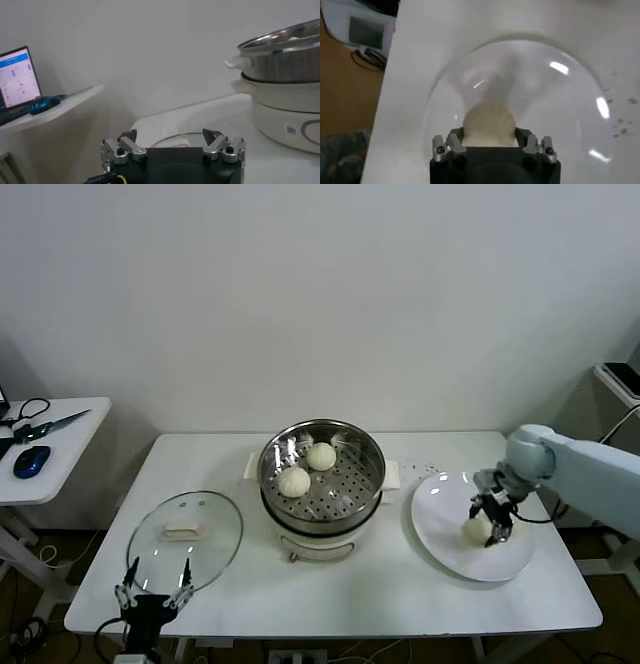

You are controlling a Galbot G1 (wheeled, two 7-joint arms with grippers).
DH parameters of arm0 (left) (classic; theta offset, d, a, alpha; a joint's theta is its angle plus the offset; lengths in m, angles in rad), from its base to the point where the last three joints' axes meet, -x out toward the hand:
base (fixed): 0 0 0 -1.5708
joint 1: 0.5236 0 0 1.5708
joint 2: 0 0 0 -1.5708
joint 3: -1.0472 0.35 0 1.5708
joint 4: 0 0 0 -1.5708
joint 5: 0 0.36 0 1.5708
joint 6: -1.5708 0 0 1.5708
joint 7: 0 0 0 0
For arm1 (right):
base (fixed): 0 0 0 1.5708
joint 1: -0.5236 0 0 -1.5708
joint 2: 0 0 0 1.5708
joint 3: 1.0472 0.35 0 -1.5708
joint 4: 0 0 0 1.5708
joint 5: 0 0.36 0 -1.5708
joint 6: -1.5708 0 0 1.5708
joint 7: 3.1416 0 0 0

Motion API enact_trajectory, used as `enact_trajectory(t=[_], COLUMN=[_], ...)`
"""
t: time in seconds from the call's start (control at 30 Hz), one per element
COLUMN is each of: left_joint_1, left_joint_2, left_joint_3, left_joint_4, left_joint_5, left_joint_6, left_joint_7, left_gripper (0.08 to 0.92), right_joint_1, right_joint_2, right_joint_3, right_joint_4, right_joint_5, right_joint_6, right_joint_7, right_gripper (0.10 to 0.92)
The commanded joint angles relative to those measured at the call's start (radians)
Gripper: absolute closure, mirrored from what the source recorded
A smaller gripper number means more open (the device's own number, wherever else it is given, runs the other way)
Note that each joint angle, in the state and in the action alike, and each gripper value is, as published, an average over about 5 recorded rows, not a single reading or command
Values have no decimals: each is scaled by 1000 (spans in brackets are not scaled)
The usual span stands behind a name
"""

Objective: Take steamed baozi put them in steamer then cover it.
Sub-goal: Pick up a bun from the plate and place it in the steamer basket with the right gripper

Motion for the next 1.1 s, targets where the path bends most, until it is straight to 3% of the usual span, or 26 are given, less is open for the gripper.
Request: enact_trajectory(t=[0.03, 0.23, 0.6, 1.1], left_joint_1=[-5, -5, 8, -1], left_joint_2=[0, -2, 17, 37], left_joint_3=[7, 9, 2, 2], left_joint_4=[0, -3, -7, 16], left_joint_5=[3, 3, -9, -19], left_joint_6=[8, 8, 6, 5], left_joint_7=[-2, -1, 2, 4], left_gripper=[177, 177, 177, 177], right_joint_1=[392, 495, 367, 211], right_joint_2=[212, 389, 661, 713], right_joint_3=[-148, -155, -58, -106], right_joint_4=[-9, -22, 8, 53], right_joint_5=[-74, -52, -79, -133], right_joint_6=[310, 435, 446, 466], right_joint_7=[-6, -16, -35, -44], right_gripper=[339, 338, 338, 338])
